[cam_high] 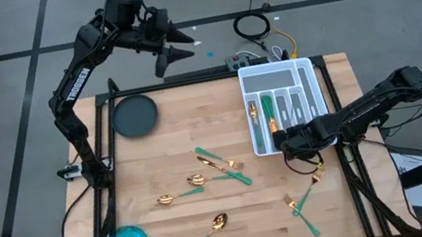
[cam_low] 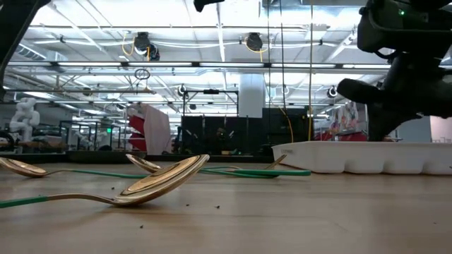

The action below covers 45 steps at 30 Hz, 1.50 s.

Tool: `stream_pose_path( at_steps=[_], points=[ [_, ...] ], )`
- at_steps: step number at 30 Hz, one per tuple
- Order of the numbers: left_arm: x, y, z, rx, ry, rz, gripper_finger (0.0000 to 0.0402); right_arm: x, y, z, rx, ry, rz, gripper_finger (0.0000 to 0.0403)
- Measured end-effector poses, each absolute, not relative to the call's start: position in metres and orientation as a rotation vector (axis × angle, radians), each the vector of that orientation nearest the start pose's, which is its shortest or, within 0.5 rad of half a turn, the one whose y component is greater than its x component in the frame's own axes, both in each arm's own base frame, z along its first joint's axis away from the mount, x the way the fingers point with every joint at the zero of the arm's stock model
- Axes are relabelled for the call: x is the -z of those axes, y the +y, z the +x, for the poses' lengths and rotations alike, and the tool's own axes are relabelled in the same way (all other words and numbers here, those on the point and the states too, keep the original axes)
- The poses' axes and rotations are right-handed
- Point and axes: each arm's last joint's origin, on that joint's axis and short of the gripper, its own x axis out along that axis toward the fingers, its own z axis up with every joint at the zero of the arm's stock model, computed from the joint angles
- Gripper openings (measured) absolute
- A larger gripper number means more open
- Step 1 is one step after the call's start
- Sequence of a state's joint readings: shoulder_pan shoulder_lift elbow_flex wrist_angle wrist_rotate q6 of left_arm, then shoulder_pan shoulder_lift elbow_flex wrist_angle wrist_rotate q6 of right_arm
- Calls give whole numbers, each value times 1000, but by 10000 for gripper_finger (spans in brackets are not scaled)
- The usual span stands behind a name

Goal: Sort silverware
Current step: Put the green fork into the silverware tray

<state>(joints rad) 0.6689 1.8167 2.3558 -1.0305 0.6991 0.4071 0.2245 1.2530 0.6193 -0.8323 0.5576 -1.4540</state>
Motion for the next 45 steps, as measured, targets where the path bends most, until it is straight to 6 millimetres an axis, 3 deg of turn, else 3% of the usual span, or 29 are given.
stream_pose_path(
  at_steps=[11, 22, 28, 36, 45],
  points=[
    [-502, 200, 283, 96, 297, 176, 205, -167, 25, 180, -785, 1404, -1812, 0],
    [-499, 201, 282, 97, 317, 174, 205, -165, 32, 181, -847, 1347, -1818, 0],
    [-498, 206, 278, 77, 332, 129, 205, -168, 40, 184, -774, 1288, -1869, 0],
    [-499, 217, 270, 30, 326, 94, 205, -166, 54, 185, -769, 1175, -1676, 0],
    [-501, 227, 262, -11, 312, 95, 205, -171, 40, 177, -836, 1235, -1620, 0]
  ],
)
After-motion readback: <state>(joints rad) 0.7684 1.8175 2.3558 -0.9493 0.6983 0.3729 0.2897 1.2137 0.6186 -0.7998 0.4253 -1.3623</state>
